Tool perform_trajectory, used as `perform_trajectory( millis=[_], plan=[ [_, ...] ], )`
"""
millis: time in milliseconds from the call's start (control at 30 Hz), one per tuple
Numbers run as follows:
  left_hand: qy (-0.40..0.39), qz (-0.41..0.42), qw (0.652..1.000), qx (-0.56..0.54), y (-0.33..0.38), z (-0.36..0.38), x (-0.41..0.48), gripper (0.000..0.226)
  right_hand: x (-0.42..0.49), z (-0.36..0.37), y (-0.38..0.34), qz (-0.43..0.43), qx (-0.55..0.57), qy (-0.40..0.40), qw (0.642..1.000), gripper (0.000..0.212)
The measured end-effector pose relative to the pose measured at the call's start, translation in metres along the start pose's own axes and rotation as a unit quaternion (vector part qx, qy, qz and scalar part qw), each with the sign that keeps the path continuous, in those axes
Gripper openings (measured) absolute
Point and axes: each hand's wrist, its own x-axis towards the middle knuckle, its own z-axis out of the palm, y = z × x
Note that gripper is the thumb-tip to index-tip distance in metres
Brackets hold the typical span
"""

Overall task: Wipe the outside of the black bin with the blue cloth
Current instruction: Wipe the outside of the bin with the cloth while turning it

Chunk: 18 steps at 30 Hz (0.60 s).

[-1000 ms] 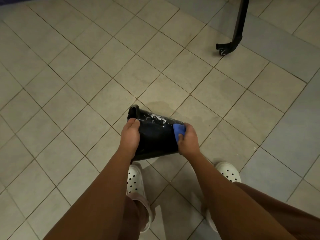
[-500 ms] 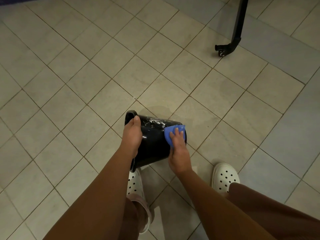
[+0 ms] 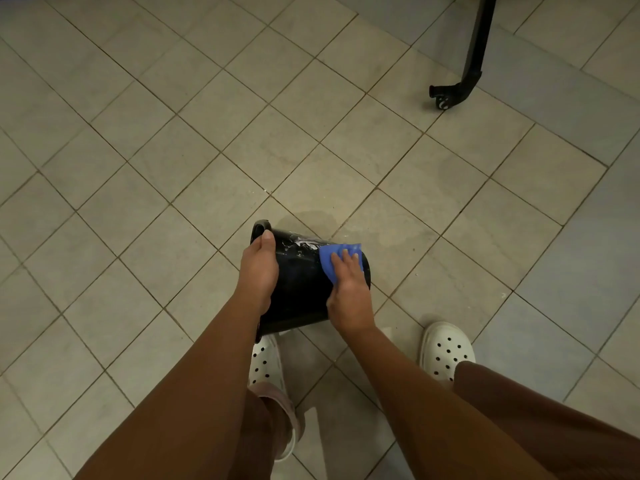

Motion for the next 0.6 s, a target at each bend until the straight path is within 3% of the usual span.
perform_trajectory(
  millis=[100, 267, 500, 600],
  plan=[
    [-0.001, 0.001, 1.000, -0.010, 0.000, 0.001, -0.003, 0.046, 0.012, -0.006, 0.007, -0.017, -0.015, -0.014, 1.000, 0.065],
    [0.000, -0.004, 1.000, -0.024, 0.000, 0.001, -0.002, 0.045, 0.007, -0.016, 0.016, 0.101, -0.033, -0.009, 0.994, 0.064],
    [0.001, -0.005, 1.000, -0.016, -0.001, -0.003, -0.002, 0.045, 0.008, -0.010, 0.001, -0.009, -0.022, -0.021, 0.999, 0.064],
    [0.002, -0.004, 1.000, -0.031, -0.002, -0.004, -0.001, 0.045, 0.024, -0.018, 0.007, 0.038, -0.026, -0.051, 0.998, 0.065]
  ],
)
